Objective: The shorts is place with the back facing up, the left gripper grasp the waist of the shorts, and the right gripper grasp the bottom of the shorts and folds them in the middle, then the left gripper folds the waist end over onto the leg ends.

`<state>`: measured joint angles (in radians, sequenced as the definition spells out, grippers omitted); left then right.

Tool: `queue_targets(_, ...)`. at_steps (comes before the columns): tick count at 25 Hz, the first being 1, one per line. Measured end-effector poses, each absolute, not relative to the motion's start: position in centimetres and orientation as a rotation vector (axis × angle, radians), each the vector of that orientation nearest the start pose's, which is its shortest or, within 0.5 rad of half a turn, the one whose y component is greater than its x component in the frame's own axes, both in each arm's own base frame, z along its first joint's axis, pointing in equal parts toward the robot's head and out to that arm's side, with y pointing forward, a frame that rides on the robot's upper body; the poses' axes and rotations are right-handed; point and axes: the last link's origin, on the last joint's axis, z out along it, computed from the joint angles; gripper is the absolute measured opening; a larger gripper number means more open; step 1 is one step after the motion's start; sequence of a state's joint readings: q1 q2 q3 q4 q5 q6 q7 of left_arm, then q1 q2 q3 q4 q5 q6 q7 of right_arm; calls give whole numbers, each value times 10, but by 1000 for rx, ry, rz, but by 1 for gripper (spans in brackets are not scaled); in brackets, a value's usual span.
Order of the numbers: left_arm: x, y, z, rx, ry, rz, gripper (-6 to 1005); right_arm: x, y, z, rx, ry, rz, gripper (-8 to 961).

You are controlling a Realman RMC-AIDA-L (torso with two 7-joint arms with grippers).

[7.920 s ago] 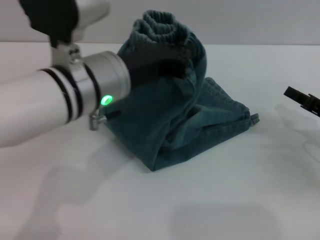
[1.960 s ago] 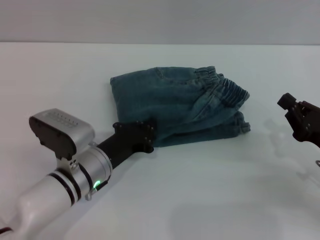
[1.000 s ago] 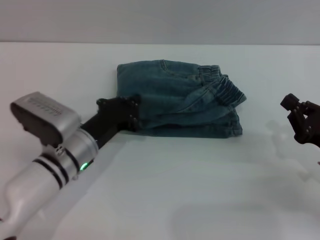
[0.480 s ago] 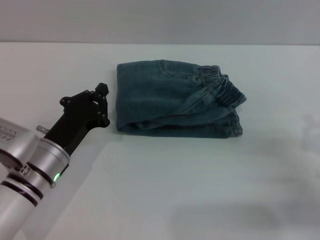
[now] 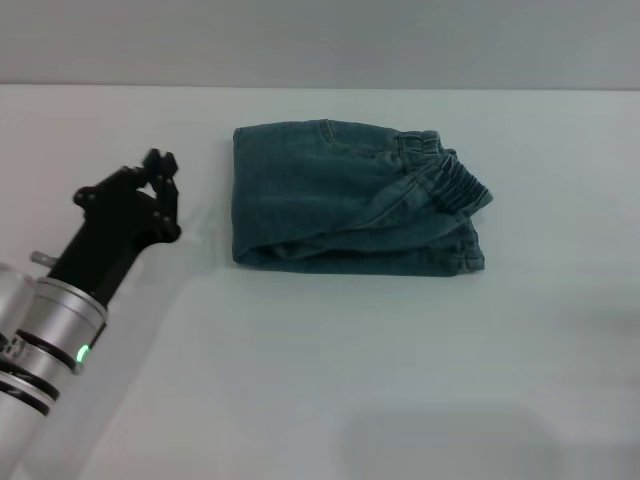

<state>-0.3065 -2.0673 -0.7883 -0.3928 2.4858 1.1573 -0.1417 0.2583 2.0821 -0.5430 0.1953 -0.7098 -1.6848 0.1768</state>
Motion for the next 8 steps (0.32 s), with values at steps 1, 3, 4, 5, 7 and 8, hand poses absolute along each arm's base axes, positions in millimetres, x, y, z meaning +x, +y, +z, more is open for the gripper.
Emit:
queue_targets(1,-293,300,-51,-1772,-506,-830,115,371,215,22,-1241,517,771,133)
queue_targets(3,-296,299,-47,-1751,-471,-804,117,372,212,21,-1241,523,767,133)
queue_targets(4,-295,299,-47,-1751,-457,-797,118,372,211,21,-1247,523,767,134)
queue_targets(5,-295,299,-47,-1751,-457,-797,118,370,208,20,-1260,513,775,134)
queue_targets(7,-295,298,-46,-1751,-430,-783,118,369,207,20,-1266,503,782,134)
queue_targets(8,-295,298,-46,-1751,-430,-783,118,367,206,20,-1270,493,787,134)
